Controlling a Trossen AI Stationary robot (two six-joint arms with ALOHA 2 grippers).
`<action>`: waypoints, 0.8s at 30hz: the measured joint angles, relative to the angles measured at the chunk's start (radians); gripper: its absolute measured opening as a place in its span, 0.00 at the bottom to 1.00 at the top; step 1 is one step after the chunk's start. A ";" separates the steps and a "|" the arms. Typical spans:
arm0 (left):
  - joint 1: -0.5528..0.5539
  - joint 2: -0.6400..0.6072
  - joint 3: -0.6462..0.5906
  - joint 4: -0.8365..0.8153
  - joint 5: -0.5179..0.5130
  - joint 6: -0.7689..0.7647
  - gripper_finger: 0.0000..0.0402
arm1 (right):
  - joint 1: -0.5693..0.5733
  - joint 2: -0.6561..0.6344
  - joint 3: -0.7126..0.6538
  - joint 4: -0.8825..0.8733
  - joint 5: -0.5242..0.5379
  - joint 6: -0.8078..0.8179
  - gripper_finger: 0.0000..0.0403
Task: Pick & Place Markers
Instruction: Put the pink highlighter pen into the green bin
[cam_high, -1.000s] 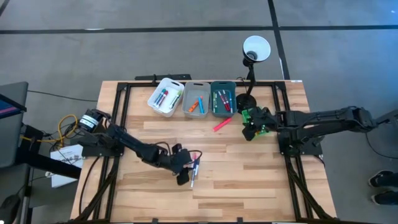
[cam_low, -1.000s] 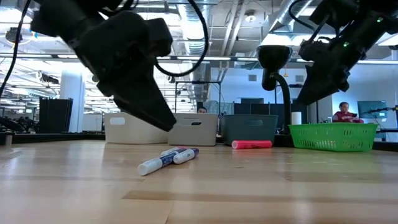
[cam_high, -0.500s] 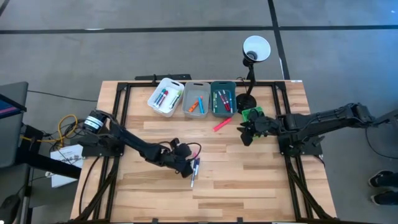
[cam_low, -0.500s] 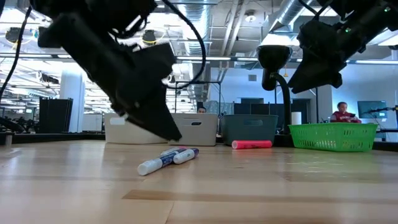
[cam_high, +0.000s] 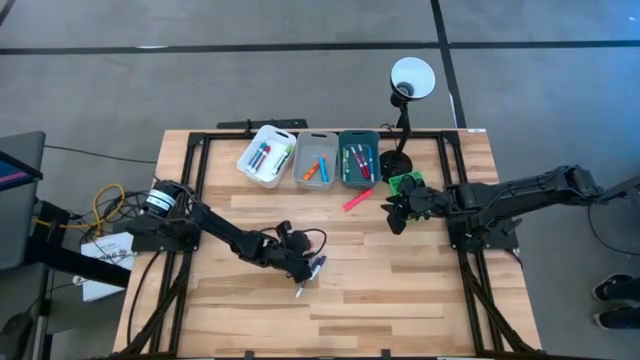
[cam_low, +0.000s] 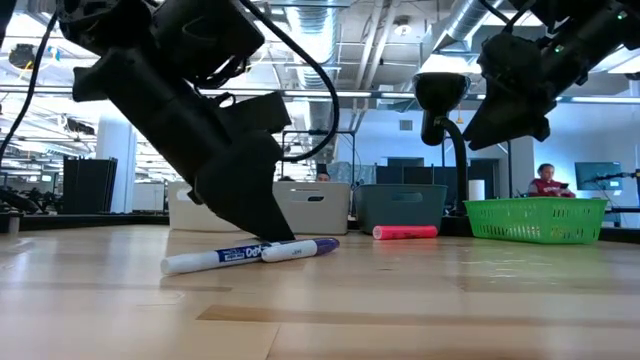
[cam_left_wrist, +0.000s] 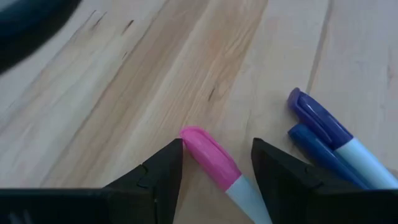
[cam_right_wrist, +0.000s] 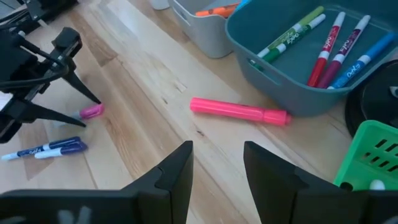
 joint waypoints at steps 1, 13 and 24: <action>0.006 0.000 -0.001 0.001 0.006 0.017 0.46 | 0.000 0.004 0.000 0.001 0.000 0.000 0.33; 0.016 -0.139 -0.004 -0.059 -0.004 0.106 0.46 | 0.000 0.111 -0.001 0.069 -0.003 -0.051 0.33; -0.068 -0.157 -0.084 -0.121 -0.081 0.026 0.46 | 0.000 0.203 -0.001 0.198 -0.020 -0.054 0.33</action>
